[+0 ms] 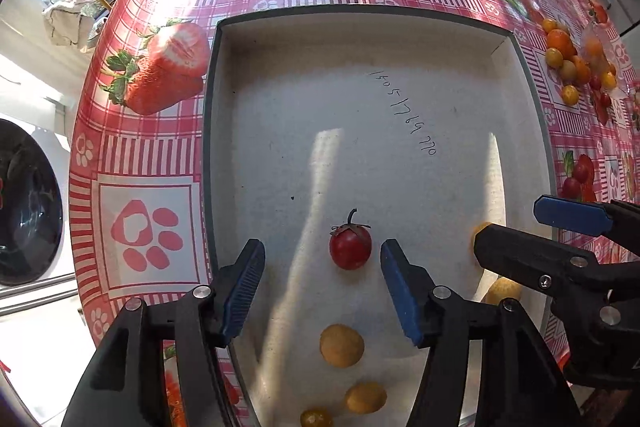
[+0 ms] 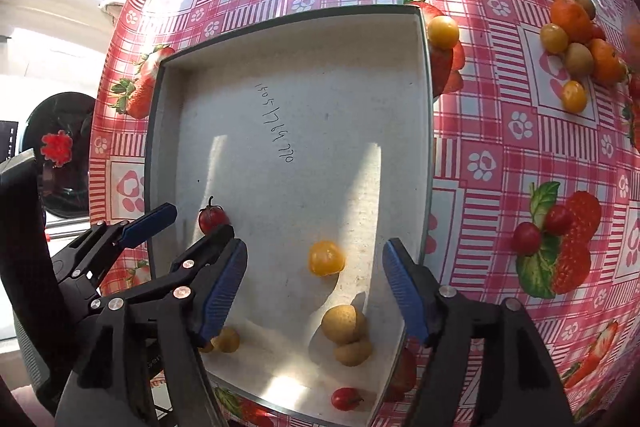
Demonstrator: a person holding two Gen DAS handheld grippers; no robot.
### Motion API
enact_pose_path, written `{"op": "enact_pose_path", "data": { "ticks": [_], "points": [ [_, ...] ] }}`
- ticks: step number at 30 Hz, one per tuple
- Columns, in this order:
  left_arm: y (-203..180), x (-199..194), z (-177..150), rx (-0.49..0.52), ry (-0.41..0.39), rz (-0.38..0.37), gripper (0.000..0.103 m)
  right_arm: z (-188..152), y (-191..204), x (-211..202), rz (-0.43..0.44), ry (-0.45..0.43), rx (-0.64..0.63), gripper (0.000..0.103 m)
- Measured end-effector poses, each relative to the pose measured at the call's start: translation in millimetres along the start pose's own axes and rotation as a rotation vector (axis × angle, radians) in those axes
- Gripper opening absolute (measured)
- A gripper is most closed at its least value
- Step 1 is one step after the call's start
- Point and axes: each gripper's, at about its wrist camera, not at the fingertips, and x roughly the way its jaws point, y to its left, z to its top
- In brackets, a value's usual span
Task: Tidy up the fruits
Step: 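Move both open tools back toward the yellow cherry tomatoes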
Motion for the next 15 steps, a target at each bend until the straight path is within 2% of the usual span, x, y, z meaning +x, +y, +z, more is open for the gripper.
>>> {"op": "enact_pose_path", "data": {
  "ticks": [7, 15],
  "points": [
    [-21, -21, 7, 0.060, -0.045, -0.014, 0.062, -5, -11, -32, -0.009, -0.059, 0.032, 0.079],
    [-58, -46, 22, 0.086, -0.097, -0.027, 0.062, -14, -73, -66, -0.024, -0.098, 0.090, 0.079]
  ]
}}
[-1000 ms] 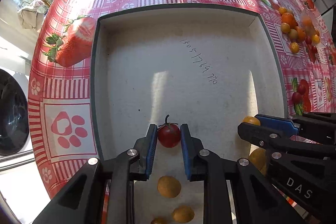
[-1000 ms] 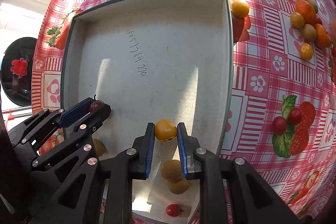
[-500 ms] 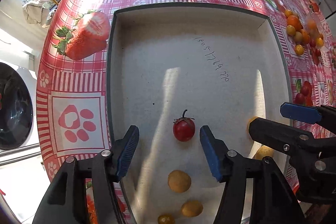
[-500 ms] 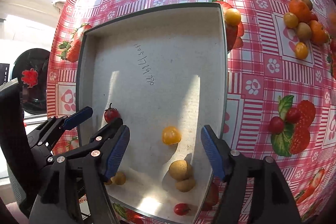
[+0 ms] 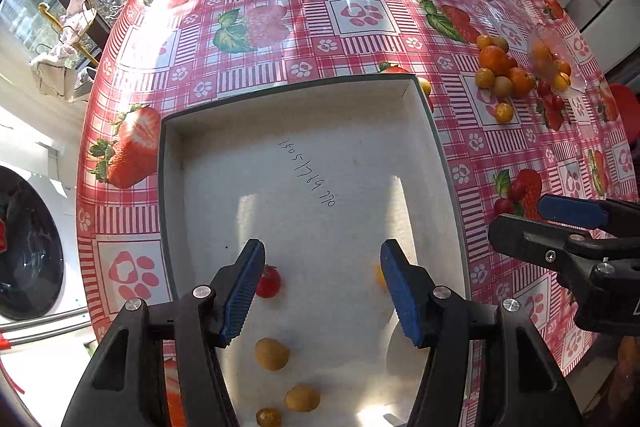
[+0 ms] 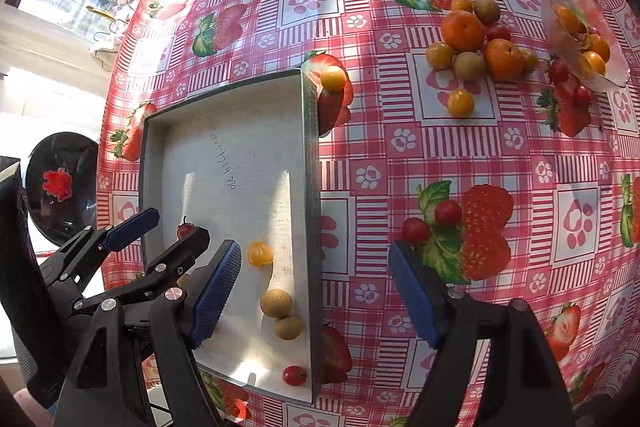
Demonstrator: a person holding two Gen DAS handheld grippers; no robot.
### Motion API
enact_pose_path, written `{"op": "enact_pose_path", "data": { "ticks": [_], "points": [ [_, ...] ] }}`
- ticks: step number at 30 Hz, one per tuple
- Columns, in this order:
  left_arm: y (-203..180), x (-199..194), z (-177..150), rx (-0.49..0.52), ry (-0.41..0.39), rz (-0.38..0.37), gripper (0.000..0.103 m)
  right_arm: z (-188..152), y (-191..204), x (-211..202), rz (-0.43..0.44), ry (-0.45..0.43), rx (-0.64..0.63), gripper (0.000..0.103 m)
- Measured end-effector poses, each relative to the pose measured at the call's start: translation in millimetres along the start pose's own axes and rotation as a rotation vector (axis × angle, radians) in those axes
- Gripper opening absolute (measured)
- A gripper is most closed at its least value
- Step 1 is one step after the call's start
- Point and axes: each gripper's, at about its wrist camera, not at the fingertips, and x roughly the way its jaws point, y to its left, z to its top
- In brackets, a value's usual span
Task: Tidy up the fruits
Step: 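Move both open tools back toward the yellow cherry tomatoes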
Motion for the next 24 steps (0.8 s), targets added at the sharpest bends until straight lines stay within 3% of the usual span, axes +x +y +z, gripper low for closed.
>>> {"op": "enact_pose_path", "data": {
  "ticks": [8, 15, 24],
  "points": [
    [-44, -14, 38, 0.052, -0.056, -0.012, 0.062, 17, -60, -17, -0.029, -0.022, 0.070, 0.079],
    [-74, 11, 80, 0.104, -0.073, 0.026, 0.062, 39, -98, -15, -0.040, -0.034, 0.096, 0.079],
    [-91, 55, 114, 0.178, -0.048, 0.061, 0.062, 54, -109, 6, -0.038, -0.015, 0.059, 0.079]
  ]
}}
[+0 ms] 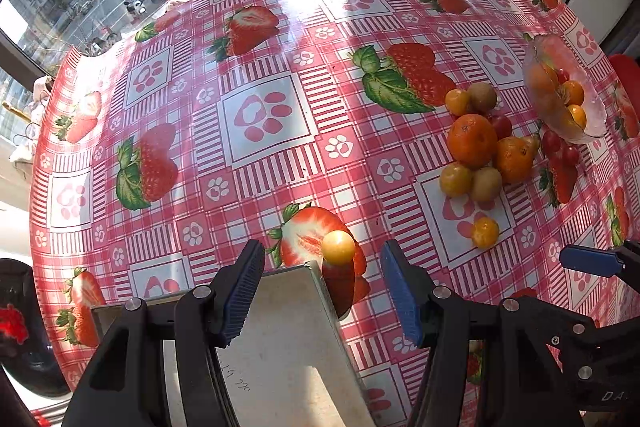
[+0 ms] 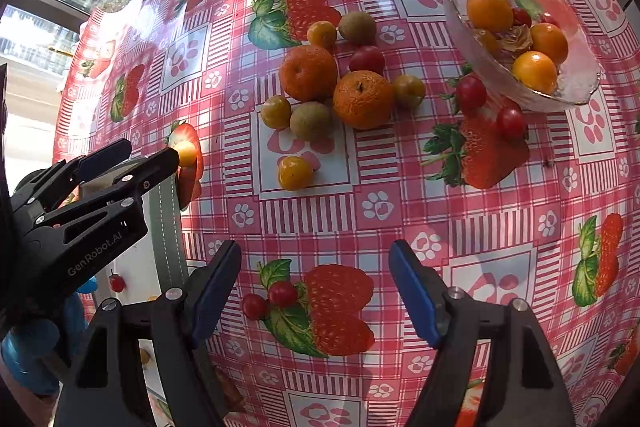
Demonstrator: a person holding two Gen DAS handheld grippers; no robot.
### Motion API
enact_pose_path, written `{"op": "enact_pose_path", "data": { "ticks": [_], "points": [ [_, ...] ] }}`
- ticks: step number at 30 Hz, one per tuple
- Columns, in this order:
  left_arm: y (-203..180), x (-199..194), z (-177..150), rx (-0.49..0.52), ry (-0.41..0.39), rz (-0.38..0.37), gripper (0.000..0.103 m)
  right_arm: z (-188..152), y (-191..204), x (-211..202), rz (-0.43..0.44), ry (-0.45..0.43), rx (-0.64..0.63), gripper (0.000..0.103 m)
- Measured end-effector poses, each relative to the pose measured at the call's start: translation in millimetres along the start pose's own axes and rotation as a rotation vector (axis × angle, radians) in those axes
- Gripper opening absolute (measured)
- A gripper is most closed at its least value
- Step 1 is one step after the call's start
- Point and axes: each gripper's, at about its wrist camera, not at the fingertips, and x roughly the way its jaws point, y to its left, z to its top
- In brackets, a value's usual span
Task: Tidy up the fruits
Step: 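Move both open tools back toward the yellow cherry tomatoes, then close the left tool on a yellow cherry tomato while the right tool grasps another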
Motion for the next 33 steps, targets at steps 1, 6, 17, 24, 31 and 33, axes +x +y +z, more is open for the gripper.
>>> {"op": "enact_pose_path", "data": {
  "ticks": [1, 6, 17, 24, 31, 33],
  "points": [
    [-2, 6, 1, 0.013, 0.011, 0.003, 0.062, 1, 1, 2, 0.000, 0.002, -0.006, 0.079],
    [-6, 23, 5, 0.051, 0.044, 0.019, 0.062, 10, 8, 14, -0.023, -0.004, -0.045, 0.079],
    [-14, 31, 3, 0.111, 0.064, 0.042, 0.056, 28, 30, 36, -0.079, -0.037, -0.134, 0.033],
    [-30, 23, -6, 0.127, 0.061, -0.011, 0.023, 24, 17, 26, -0.022, -0.044, -0.090, 0.022],
    [-25, 12, -14, 0.060, 0.051, -0.097, 0.023, 8, -6, 10, 0.027, -0.056, -0.010, 0.022],
    [-16, 15, -10, 0.053, 0.051, -0.098, 0.023, 3, -13, 7, 0.033, -0.057, 0.008, 0.022]
  ]
}}
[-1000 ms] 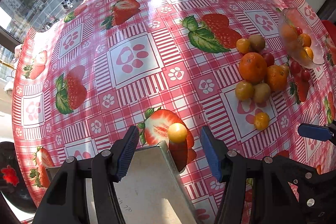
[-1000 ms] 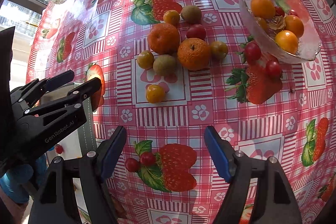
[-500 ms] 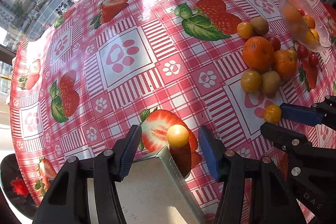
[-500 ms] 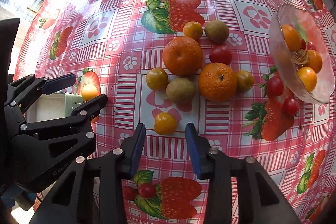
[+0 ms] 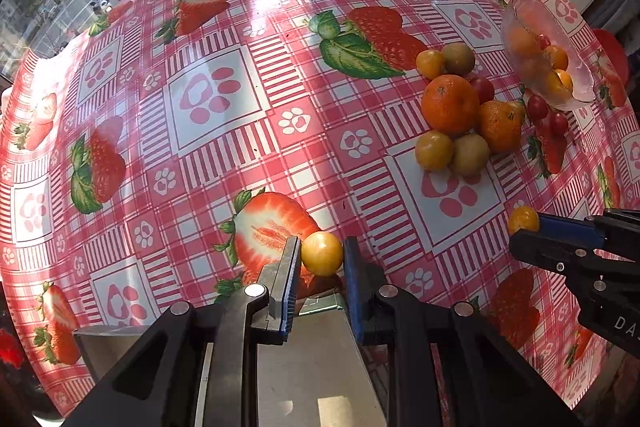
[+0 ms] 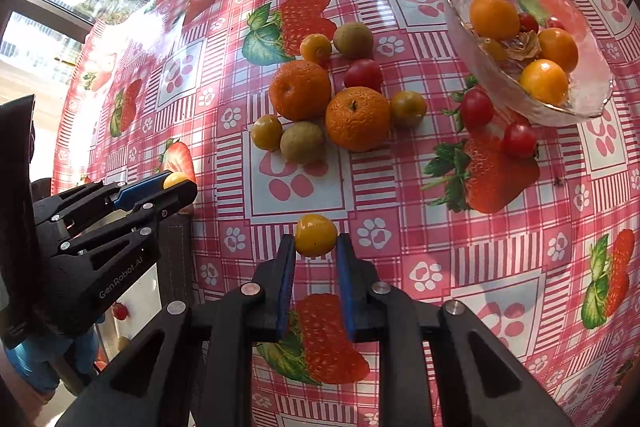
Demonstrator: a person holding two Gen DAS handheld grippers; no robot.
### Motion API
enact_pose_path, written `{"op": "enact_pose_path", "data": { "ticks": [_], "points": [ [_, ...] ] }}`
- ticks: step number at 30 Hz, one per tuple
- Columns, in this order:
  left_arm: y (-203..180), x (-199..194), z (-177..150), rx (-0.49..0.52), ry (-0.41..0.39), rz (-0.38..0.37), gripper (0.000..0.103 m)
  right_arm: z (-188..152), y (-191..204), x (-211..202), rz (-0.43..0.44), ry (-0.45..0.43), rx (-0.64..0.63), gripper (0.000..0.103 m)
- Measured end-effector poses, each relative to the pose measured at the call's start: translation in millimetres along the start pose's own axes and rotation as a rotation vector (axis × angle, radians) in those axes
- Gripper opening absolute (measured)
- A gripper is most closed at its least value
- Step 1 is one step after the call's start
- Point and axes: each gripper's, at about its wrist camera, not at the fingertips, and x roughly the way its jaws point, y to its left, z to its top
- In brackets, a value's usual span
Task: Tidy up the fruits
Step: 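Close the left tool on a yellow cherry tomato while the right tool grasps another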
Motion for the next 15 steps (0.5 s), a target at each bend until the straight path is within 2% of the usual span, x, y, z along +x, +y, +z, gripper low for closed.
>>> {"op": "enact_pose_path", "data": {
  "ticks": [7, 15],
  "points": [
    [9, -20, 8, -0.056, -0.038, -0.018, 0.023, -8, -4, -11, 0.015, -0.008, 0.016, 0.022],
    [17, -56, -10, -0.108, -0.104, -0.039, 0.023, -18, 11, -27, 0.029, -0.004, -0.013, 0.022]
  ]
}}
